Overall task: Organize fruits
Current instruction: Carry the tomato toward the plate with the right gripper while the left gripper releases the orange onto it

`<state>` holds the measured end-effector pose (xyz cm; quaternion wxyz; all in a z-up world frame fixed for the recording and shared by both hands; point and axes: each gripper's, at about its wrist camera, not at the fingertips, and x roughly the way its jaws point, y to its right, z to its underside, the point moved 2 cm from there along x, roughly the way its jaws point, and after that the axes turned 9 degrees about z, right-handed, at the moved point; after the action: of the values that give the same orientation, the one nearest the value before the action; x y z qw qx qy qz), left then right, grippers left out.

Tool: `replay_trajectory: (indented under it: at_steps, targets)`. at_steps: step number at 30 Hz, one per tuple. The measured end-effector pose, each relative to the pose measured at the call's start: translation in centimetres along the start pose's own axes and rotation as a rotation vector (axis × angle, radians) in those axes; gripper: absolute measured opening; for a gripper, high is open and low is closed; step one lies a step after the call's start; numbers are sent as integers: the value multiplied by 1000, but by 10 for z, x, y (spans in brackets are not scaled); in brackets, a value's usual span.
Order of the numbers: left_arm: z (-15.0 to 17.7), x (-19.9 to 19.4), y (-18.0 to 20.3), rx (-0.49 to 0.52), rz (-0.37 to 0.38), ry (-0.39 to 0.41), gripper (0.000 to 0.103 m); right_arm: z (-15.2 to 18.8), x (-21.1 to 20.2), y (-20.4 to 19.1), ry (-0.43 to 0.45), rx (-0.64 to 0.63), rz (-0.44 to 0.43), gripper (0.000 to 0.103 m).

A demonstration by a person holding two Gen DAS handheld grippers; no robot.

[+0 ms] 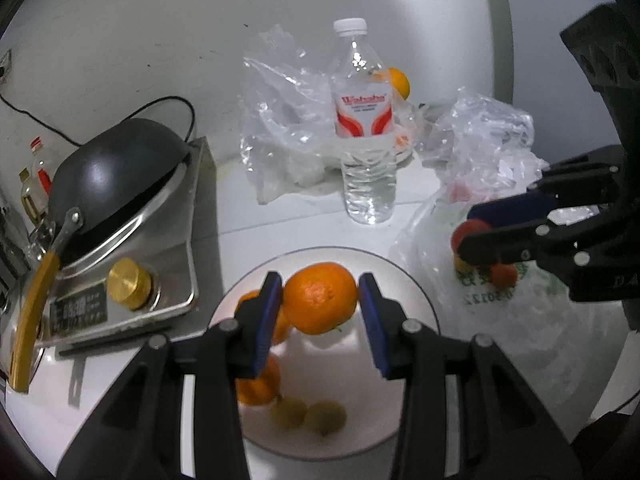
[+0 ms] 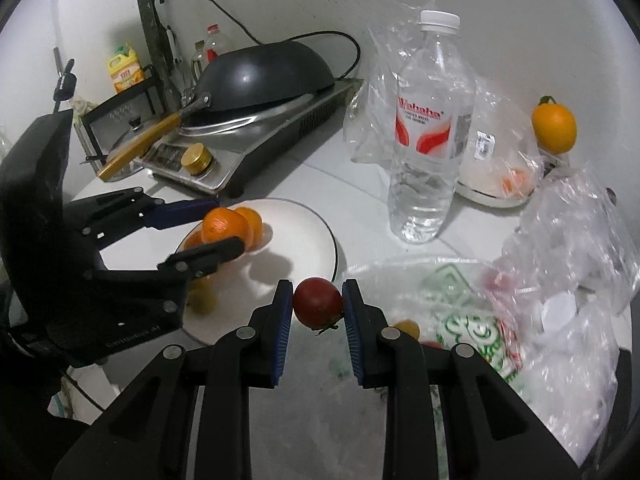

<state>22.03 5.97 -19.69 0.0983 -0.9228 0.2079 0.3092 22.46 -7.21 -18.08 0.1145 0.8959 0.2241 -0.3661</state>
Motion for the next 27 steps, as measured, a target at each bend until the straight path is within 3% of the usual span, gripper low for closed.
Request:
replay_trajectory:
  at_steps: [18,27]
  targets:
    - [-4,67,-16,-1,-10,-85,41,-16,47,13,-29,27,-20,27]
    - [-1,75,-25,-52,-14,-111,42,-19,59,10,-53,19,-12,27]
